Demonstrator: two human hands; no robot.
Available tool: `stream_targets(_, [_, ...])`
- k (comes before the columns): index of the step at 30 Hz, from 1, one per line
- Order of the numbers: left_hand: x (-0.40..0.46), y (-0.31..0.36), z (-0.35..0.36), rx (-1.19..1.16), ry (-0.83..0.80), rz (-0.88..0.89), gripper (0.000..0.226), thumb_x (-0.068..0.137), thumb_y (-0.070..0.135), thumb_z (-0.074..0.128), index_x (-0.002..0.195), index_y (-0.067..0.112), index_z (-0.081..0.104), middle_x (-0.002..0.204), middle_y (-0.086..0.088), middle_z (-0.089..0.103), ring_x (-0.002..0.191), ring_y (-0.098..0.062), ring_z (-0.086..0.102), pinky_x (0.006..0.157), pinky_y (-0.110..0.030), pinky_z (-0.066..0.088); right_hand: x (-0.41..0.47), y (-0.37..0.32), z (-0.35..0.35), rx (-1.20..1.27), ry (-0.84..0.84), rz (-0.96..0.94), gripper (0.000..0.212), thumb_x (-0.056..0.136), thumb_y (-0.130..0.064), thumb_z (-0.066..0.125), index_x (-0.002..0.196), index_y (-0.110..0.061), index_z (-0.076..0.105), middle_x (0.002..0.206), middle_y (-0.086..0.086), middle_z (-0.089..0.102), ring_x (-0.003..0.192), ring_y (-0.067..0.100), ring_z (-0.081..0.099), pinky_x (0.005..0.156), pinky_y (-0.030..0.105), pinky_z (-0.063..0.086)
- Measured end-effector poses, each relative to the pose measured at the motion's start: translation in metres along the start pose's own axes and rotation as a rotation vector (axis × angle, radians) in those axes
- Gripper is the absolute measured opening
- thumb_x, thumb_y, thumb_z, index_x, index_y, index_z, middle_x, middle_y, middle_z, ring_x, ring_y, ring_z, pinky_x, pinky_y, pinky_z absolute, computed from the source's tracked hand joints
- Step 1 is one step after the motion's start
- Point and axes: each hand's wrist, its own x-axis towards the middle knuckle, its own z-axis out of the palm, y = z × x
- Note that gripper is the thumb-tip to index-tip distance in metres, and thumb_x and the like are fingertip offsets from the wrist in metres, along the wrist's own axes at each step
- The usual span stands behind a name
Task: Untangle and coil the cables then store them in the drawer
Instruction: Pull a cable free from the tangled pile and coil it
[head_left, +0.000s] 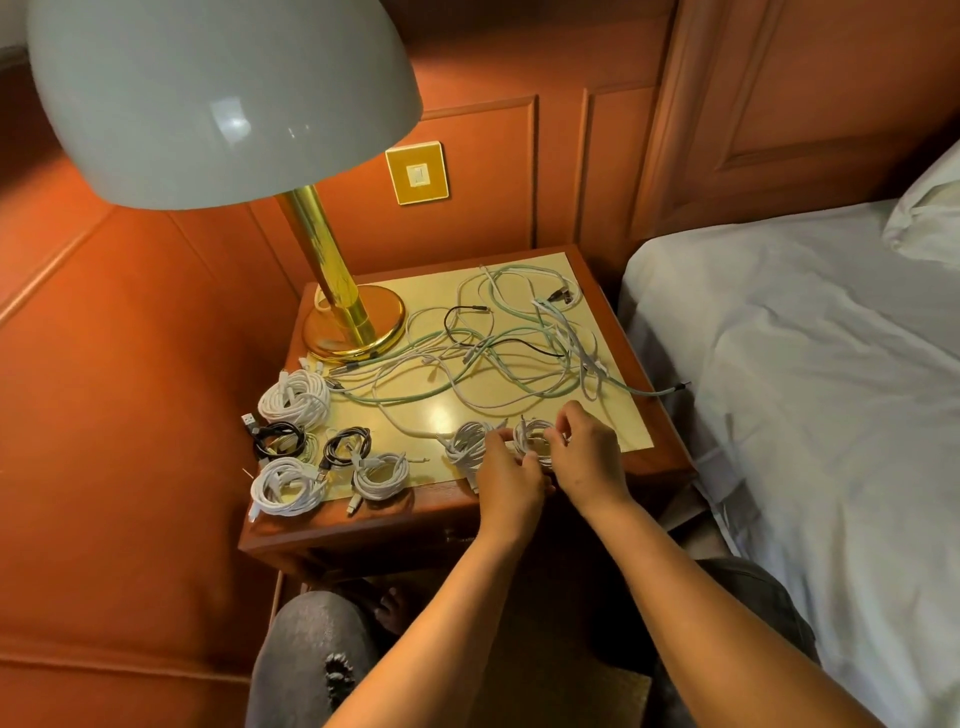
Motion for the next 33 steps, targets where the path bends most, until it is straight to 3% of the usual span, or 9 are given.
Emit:
stream_targets(3, [0.001,-0.002,0.001,0.207,0.038,0.119,0.029,0.095,0.012,0.052,0.123,0.012,0.045,0.094,-0.008,0.065,0.085,-0.023,0.065,0.074,-0.034,0.052,-0.002,0.009,0.006,0.01,-0.015,-0.008,0.017,0.09,-0.011,0.066,0.081,-0.011,0.052,0.076,0.001,0.053,0.069,0.019,0.049,0.059,0.023,0.032])
stream_targets(6, [0.005,0.0,0.001,0.303,0.075,0.158,0.026,0.094,0.012,0.055,0.119,0.008,0.05,0.1,-0.009,0.064,0.092,-0.023,0.061,0.073,-0.027,0.041,-0.005,0.016,0.005,0.046,-0.011,-0.023,0.003,0.092,-0.008,0.062,0.091,-0.005,0.063,0.086,0.005,0.059,0.075,0.018,0.053,0.058,0.01,0.035])
stream_targets(11, [-0.005,-0.006,0.002,0.278,0.068,0.146,0.03,0.093,0.014,0.056,0.122,0.006,0.052,0.108,-0.01,0.063,0.102,-0.024,0.06,0.078,-0.024,0.04,-0.019,0.021,0.001,0.118,-0.008,-0.058,0.018,0.089,-0.003,0.063,0.107,-0.001,0.065,0.102,0.008,0.063,0.084,0.015,0.055,0.073,0.0,0.034])
stream_targets(16, [-0.017,-0.016,0.006,0.223,0.082,0.137,0.057,0.093,0.02,0.06,0.144,0.008,0.037,0.125,-0.014,0.057,0.117,-0.027,0.055,0.102,-0.039,0.044,-0.028,0.024,0.003,0.164,0.015,-0.081,0.037,0.086,-0.004,0.067,0.123,-0.002,0.059,0.12,0.011,0.06,0.109,0.021,0.059,0.09,0.014,0.038])
stream_targets(21, [-0.019,-0.015,0.005,0.163,0.083,0.085,0.056,0.095,0.02,0.057,0.146,0.01,0.036,0.139,-0.01,0.05,0.127,-0.02,0.048,0.107,-0.032,0.039,-0.032,0.025,0.005,0.198,0.03,-0.055,0.042,0.089,-0.008,0.066,0.13,-0.002,0.055,0.122,0.012,0.057,0.094,0.016,0.059,0.085,0.026,0.05])
stream_targets(24, [-0.017,-0.014,0.005,0.157,0.083,0.074,0.053,0.095,0.018,0.055,0.145,0.008,0.038,0.142,-0.009,0.048,0.13,-0.02,0.045,0.108,-0.029,0.034,-0.032,0.026,0.008,0.193,0.044,-0.064,0.038,0.092,-0.01,0.064,0.128,-0.002,0.058,0.121,0.013,0.059,0.103,0.021,0.06,0.088,0.022,0.044])
stream_targets(28, [-0.014,-0.013,0.006,0.139,0.072,0.064,0.051,0.093,0.014,0.055,0.143,0.008,0.042,0.138,-0.008,0.051,0.128,-0.022,0.048,0.109,-0.037,0.039,-0.028,0.027,0.01,0.222,0.061,-0.013,0.034,0.095,-0.017,0.059,0.127,-0.003,0.06,0.121,0.012,0.06,0.102,0.022,0.061,0.084,0.021,0.043])
stream_targets(33, [-0.009,-0.01,0.004,0.101,0.046,0.077,0.048,0.092,0.008,0.052,0.14,0.01,0.046,0.136,-0.006,0.052,0.127,-0.02,0.049,0.109,-0.037,0.039,-0.021,0.027,0.011,0.259,0.076,0.065,0.032,0.096,-0.016,0.057,0.127,-0.005,0.06,0.121,0.012,0.062,0.1,0.013,0.057,0.076,0.006,0.036])
